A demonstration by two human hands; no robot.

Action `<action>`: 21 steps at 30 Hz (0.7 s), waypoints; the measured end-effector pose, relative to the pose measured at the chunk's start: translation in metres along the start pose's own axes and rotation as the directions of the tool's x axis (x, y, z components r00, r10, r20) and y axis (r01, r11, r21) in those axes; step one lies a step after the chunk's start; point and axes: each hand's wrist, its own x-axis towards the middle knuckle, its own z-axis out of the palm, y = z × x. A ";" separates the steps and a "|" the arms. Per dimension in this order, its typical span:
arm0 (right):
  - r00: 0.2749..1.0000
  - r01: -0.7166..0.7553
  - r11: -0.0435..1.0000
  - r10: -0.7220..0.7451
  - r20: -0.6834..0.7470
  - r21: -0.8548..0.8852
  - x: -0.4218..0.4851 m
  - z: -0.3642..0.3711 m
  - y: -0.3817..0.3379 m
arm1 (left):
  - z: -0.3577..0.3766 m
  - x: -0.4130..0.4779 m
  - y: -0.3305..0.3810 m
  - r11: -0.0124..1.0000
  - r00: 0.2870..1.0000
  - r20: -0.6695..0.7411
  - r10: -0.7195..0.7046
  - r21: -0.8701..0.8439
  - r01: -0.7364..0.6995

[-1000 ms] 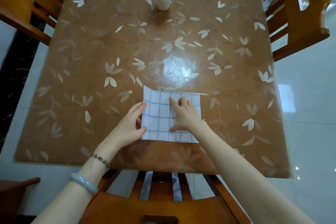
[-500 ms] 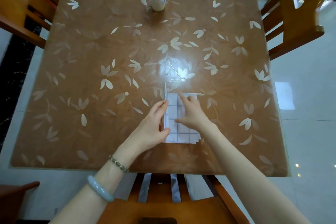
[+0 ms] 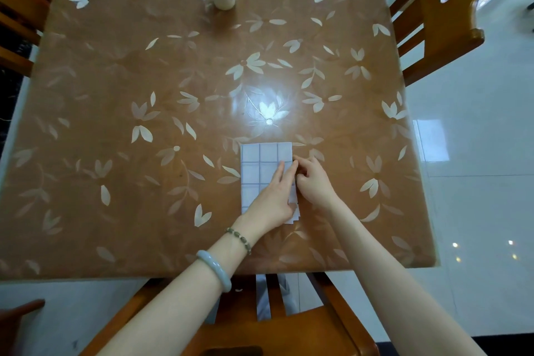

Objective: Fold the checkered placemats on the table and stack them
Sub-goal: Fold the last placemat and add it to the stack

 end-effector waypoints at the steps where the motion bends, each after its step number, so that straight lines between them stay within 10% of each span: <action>1: 1.000 0.005 1.000 -0.005 0.002 0.000 0.000 -0.001 0.001 | 0.003 0.003 -0.001 1.000 1.000 0.002 -0.006 -0.002 0.006; 8: 1.000 -0.025 0.996 0.024 0.013 0.084 -0.001 -0.003 -0.001 | 0.007 0.001 -0.011 0.973 0.993 -0.097 0.063 -0.216 -0.083; 12: 0.982 0.020 0.999 -0.010 -0.188 0.047 -0.007 -0.005 0.000 | -0.016 -0.008 -0.057 0.982 0.905 -0.398 0.150 0.169 -0.089; 21: 0.996 0.060 0.996 -0.064 -0.063 -0.064 -0.007 0.011 0.008 | -0.012 0.012 -0.098 0.791 0.959 -0.219 0.182 0.611 -0.011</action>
